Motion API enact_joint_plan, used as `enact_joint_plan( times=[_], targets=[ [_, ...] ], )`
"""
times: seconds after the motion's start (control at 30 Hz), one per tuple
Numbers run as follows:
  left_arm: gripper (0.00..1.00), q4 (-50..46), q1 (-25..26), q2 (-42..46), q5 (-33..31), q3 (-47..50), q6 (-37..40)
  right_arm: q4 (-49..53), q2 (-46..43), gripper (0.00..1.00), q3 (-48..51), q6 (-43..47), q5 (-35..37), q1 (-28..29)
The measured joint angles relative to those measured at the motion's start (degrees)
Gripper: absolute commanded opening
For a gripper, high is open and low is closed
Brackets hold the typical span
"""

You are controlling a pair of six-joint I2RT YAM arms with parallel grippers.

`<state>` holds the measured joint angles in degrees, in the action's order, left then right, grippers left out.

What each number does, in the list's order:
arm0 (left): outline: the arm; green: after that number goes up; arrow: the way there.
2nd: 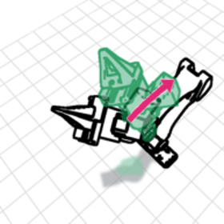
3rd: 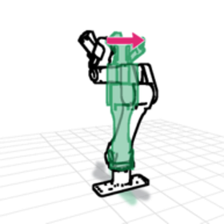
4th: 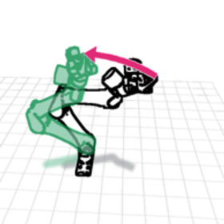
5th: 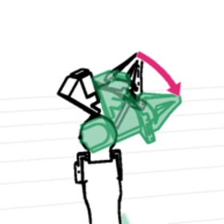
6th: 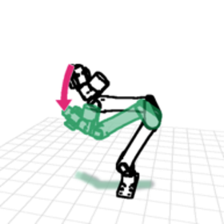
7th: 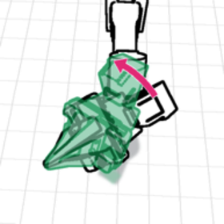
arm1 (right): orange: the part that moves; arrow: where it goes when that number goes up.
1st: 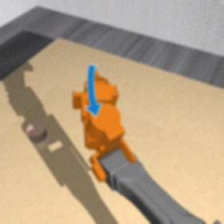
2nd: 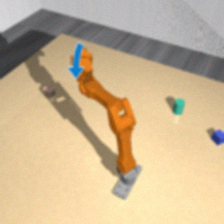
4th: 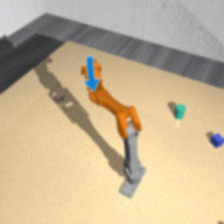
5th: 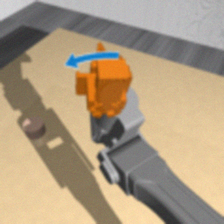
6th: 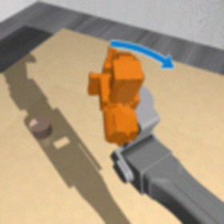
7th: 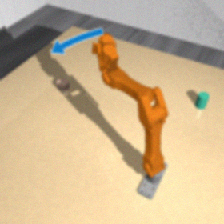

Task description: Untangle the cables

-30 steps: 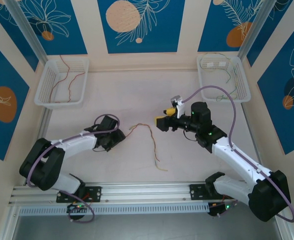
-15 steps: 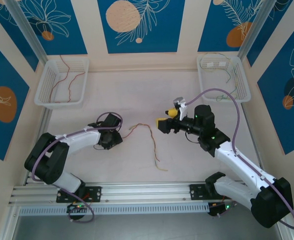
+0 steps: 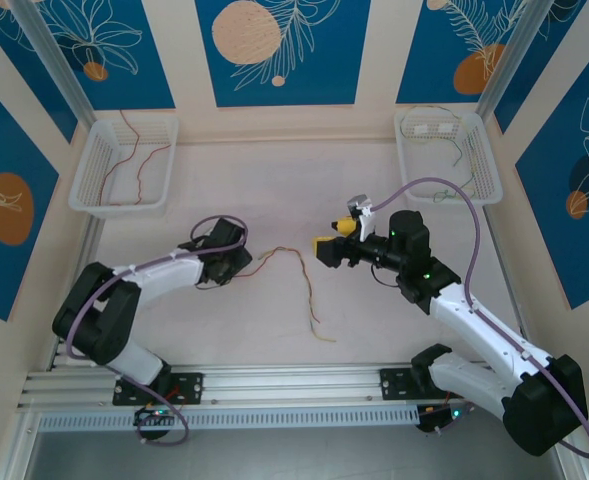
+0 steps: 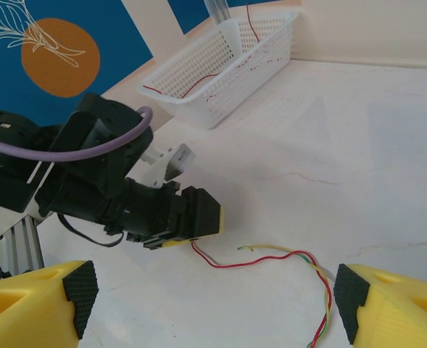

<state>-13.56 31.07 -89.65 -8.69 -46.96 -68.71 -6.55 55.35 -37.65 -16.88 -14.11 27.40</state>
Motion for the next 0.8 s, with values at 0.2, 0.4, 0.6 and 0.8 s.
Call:
enact_joint_plan(
  times=[0.2,0.4,0.6,0.8],
  targets=[
    [0.56,-0.74,0.02,-3.89,0.0,-3.34,-0.37,-0.35,-2.25,0.89,1.44,0.0,0.7,0.0],
    [0.57,-3.26,0.59,-4.72,-1.9,-5.22,1.25,-0.28,-2.62,0.89,1.84,0.02,1.51,0.0],
    [0.58,-4.98,1.29,-2.03,-4.79,-7.5,2.6,-0.17,-2.67,0.9,1.84,0.04,1.92,0.0],
    [0.57,-6.56,2.62,8.07,-5.46,-4.09,0.22,0.15,-2.95,0.91,1.84,0.04,1.92,0.0]
  ],
)
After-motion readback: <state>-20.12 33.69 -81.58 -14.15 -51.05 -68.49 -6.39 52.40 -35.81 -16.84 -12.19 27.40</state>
